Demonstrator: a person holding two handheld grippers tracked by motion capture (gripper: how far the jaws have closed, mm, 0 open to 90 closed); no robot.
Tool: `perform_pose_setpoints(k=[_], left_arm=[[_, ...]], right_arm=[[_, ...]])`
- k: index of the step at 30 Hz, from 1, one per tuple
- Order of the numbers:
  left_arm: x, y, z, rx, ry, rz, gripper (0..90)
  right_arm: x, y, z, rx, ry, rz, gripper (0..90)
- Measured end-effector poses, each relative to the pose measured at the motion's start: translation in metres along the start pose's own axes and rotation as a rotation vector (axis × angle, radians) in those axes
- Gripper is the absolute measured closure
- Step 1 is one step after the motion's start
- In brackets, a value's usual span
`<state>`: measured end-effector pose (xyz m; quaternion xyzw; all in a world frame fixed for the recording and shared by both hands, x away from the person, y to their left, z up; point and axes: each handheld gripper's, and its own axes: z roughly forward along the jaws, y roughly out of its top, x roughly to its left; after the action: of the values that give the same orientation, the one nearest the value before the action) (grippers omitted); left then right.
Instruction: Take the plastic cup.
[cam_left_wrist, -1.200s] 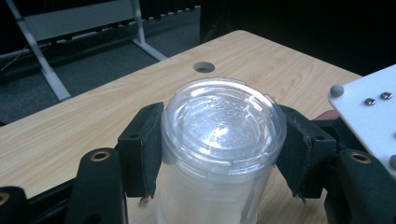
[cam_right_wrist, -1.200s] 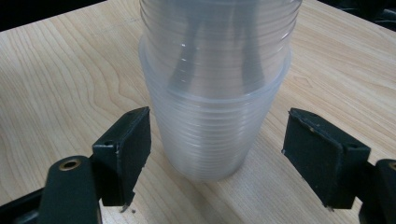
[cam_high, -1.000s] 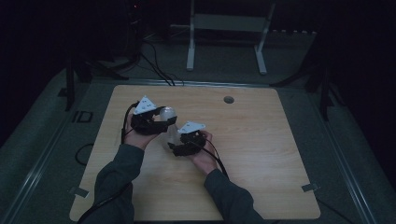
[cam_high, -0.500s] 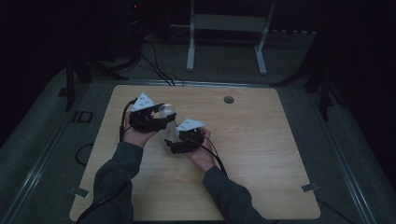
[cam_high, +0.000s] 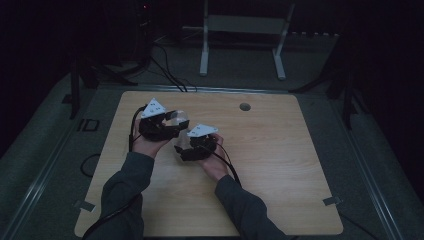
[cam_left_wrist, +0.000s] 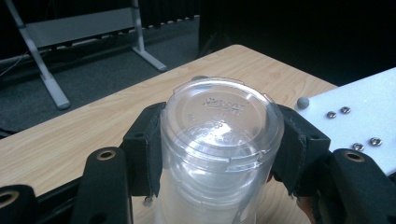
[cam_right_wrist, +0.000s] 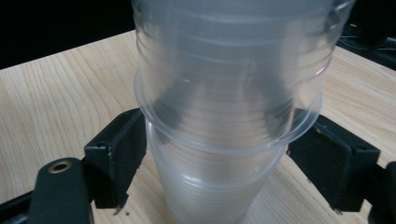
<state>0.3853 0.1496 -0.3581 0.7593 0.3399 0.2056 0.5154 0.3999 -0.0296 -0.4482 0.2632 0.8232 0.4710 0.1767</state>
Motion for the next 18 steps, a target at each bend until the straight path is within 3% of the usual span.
perform_pose_setpoints(k=[18], left_arm=[[0.002,0.012,-0.011,-0.011,-0.006,0.005,41.2]], right_arm=[[0.002,-0.003,0.002,0.007,-0.003,0.007,21.5]])
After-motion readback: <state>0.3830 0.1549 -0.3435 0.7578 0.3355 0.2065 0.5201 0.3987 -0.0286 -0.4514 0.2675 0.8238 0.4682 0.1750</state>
